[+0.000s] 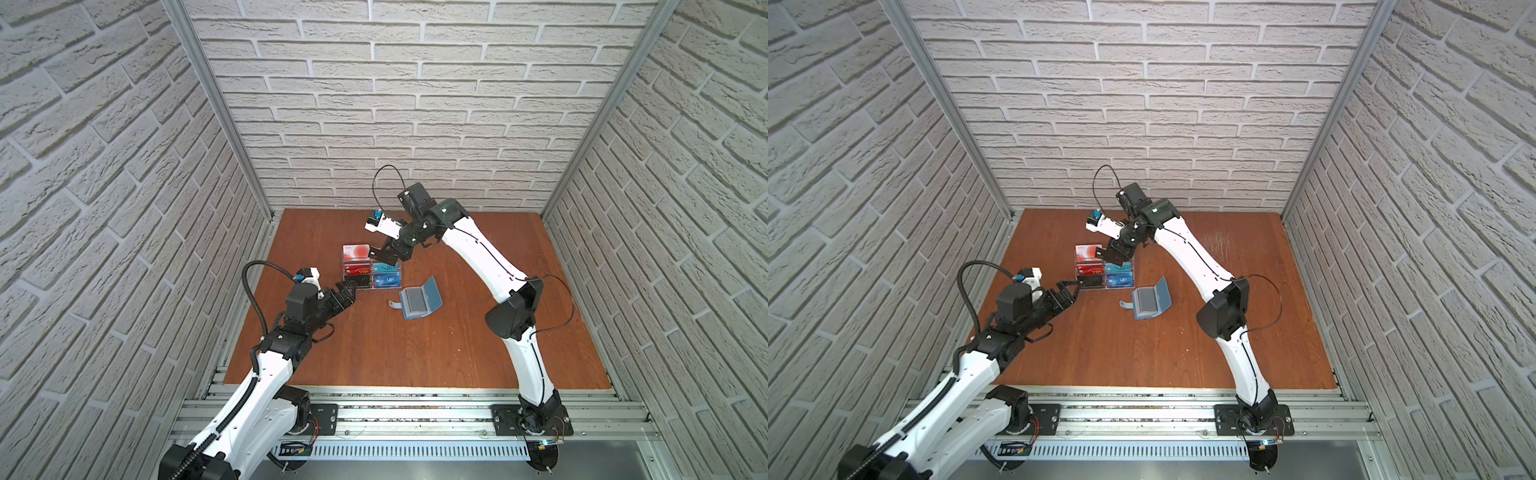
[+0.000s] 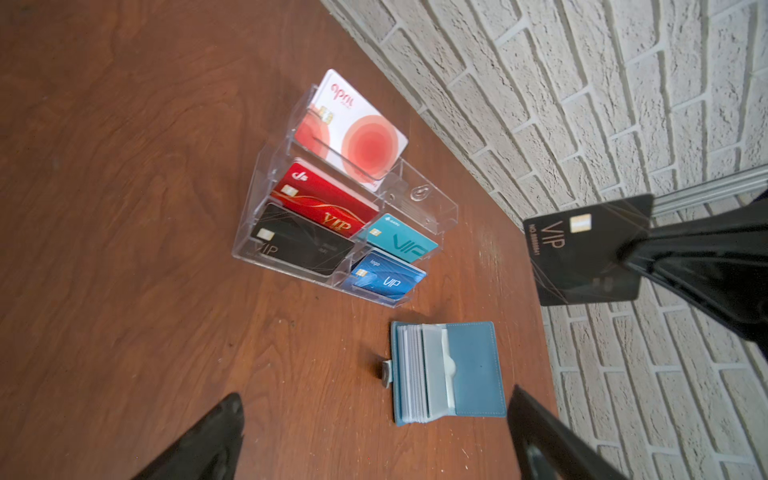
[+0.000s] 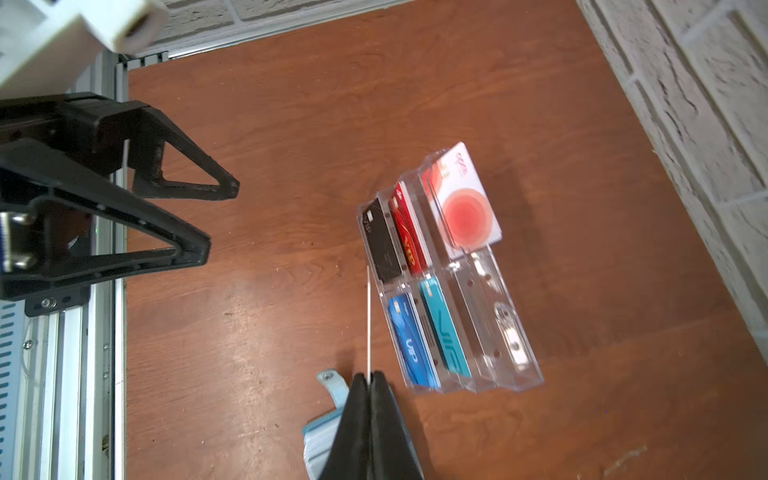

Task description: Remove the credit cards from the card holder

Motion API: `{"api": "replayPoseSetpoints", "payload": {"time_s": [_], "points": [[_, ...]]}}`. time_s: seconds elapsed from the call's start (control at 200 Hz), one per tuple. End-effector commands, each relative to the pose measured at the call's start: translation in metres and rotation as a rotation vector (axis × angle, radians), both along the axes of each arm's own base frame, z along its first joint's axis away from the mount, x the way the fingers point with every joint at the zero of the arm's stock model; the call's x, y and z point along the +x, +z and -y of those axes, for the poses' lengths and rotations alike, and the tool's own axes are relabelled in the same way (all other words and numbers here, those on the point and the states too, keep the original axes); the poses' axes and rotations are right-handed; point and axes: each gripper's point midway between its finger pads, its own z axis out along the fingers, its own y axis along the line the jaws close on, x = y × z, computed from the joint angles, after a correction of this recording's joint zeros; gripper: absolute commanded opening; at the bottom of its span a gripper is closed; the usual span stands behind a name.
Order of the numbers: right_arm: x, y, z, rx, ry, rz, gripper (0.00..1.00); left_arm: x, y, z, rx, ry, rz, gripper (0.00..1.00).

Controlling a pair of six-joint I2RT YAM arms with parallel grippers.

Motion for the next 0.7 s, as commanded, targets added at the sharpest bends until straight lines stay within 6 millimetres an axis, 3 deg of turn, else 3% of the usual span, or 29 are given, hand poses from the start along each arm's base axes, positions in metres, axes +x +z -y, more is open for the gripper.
{"api": "replayPoseSetpoints", "payload": {"time_s": [0.0,0.26,0.395,0.695], "points": [[-0.024,-0.014,-0.017,-0.024,0.131,-0.025,0.05,0.003,0.004,-0.002,-0.103,-0.013,0.034,0.98],[-0.018,-0.046,-0.045,-0.071,0.208,0.06,0.05,0.007,-0.019,-0.012,-0.195,0.001,-0.01,0.98],[-0.004,-0.06,-0.054,-0.1,0.216,0.133,0.05,0.007,-0.027,-0.013,-0.201,0.0,-0.022,0.98],[0.018,-0.075,-0.074,-0.067,0.239,0.214,0.05,0.007,-0.042,-0.013,-0.215,-0.006,-0.055,0.98]]}}
